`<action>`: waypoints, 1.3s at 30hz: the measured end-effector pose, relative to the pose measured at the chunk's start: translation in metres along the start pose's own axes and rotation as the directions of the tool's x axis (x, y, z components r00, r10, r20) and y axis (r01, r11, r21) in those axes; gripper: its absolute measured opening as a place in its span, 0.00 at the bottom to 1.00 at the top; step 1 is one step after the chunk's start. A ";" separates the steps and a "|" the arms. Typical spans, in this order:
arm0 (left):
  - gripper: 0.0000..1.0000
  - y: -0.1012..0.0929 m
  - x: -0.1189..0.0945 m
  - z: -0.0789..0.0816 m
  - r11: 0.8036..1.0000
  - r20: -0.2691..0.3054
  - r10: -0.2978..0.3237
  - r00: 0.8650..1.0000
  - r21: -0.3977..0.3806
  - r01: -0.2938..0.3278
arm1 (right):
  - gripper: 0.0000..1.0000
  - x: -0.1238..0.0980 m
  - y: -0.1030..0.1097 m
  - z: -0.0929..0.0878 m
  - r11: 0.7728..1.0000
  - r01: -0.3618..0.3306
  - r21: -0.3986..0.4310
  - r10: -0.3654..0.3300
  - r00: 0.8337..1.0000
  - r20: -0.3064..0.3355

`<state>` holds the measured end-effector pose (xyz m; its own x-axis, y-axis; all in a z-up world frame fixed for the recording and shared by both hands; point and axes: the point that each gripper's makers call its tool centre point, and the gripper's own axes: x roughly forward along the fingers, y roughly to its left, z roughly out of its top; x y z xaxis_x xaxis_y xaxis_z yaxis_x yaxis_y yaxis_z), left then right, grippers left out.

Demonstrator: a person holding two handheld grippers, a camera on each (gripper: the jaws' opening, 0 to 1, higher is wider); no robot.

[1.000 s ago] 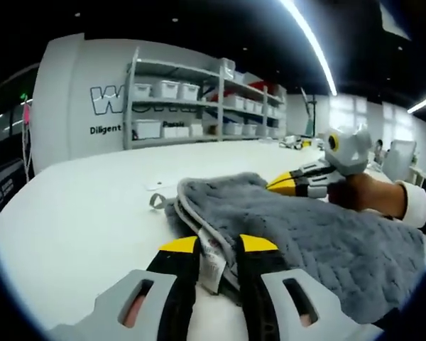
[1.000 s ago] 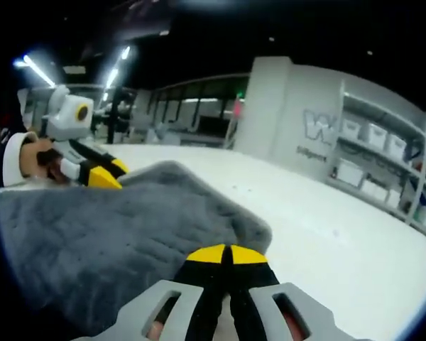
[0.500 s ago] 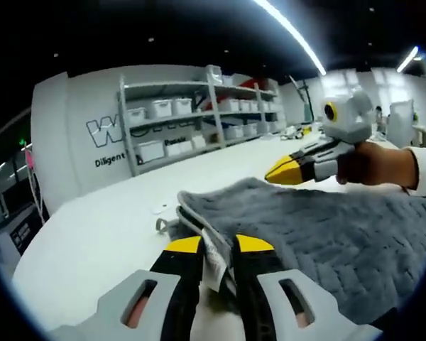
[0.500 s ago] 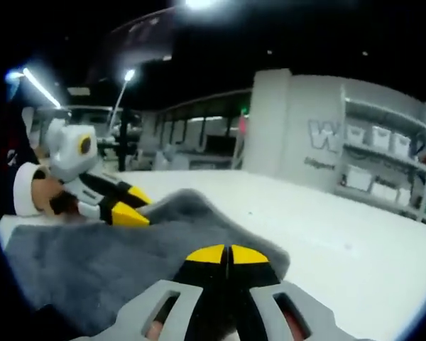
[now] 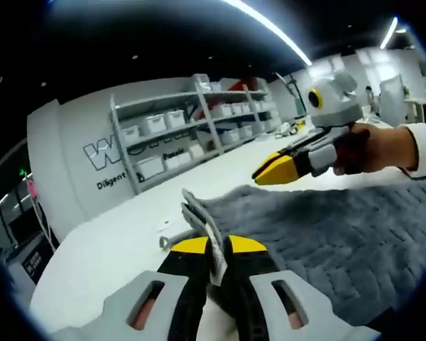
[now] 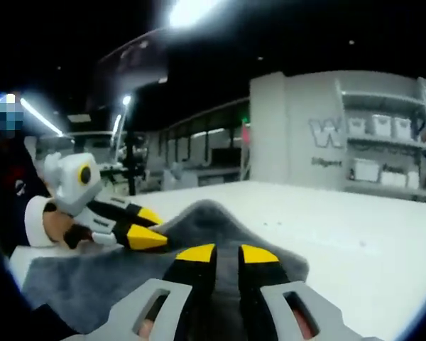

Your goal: Open the folded towel by lifting each exposed corner and separating the folded layers until the towel lies flat within the target outline without major curled edges

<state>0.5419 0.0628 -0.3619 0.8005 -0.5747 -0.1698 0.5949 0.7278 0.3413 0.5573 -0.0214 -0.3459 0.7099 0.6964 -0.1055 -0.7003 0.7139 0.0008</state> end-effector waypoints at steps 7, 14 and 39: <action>0.06 -0.004 -0.001 0.005 1.000 0.009 -0.006 1.000 0.027 0.006 | 0.07 0.000 0.010 0.009 0.999 -0.028 0.024 0.027 0.999 0.026; 0.05 -0.007 -0.001 0.006 1.000 0.018 -0.016 1.000 0.022 0.016 | 0.08 0.000 0.012 0.008 0.999 -0.036 0.030 0.035 0.999 0.026; 0.06 -0.048 0.001 0.021 0.986 0.055 -0.100 0.993 0.137 0.092 | 0.25 -0.003 0.027 0.016 0.958 -0.099 0.271 0.079 0.993 0.084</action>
<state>0.5128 0.0194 -0.3588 0.7316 -0.6645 -0.1521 0.6504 0.6135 0.4478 0.5375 -0.0030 -0.3292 0.6564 0.7541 -0.0208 -0.7202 0.6346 0.2803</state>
